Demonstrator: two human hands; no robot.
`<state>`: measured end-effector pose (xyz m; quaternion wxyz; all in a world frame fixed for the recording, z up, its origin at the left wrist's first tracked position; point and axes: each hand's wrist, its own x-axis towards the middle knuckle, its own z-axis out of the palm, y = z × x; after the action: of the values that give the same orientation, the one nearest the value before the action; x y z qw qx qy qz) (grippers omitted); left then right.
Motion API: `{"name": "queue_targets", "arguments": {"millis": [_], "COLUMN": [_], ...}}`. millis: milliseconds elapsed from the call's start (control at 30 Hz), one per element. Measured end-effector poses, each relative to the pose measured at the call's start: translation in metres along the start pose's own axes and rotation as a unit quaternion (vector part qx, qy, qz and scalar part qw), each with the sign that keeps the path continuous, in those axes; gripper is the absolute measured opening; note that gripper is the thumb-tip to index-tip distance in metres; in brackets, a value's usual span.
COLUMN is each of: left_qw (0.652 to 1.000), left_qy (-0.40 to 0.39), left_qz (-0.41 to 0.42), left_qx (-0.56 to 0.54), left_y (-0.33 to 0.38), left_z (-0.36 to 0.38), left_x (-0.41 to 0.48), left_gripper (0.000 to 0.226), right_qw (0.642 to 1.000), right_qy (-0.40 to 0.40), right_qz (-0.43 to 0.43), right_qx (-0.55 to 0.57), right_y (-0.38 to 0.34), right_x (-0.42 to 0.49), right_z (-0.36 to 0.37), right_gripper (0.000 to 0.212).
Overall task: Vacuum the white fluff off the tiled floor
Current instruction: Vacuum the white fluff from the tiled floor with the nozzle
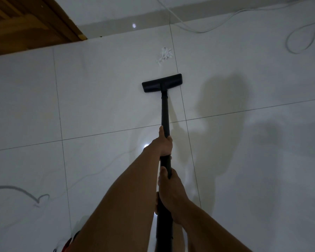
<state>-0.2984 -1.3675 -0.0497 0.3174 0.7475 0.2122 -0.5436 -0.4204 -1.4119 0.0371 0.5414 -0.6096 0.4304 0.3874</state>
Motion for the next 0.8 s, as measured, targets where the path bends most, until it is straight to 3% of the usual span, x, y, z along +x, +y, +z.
{"name": "queue_targets", "arguments": {"millis": [67, 200, 800], "left_qw": [1.000, 1.000, 1.000], "left_qy": [0.002, 0.001, 0.003], "left_qz": [0.002, 0.004, 0.012], "left_qx": [0.004, -0.008, 0.020], "left_y": [0.004, 0.011, 0.035], "left_z": [-0.005, -0.020, -0.052], "left_x": [0.004, 0.011, 0.041], "left_gripper": [0.069, 0.068, 0.068], "right_qw": [0.999, 1.000, 0.999], "right_qy": [0.008, 0.012, -0.029], "right_qz": [-0.011, 0.013, 0.007], "right_qx": [-0.029, -0.005, 0.041], "right_y": [-0.005, -0.023, -0.073], "right_x": [0.005, 0.011, 0.026], "right_z": [0.002, 0.005, 0.007], "right_gripper": [0.062, 0.036, 0.031]}}
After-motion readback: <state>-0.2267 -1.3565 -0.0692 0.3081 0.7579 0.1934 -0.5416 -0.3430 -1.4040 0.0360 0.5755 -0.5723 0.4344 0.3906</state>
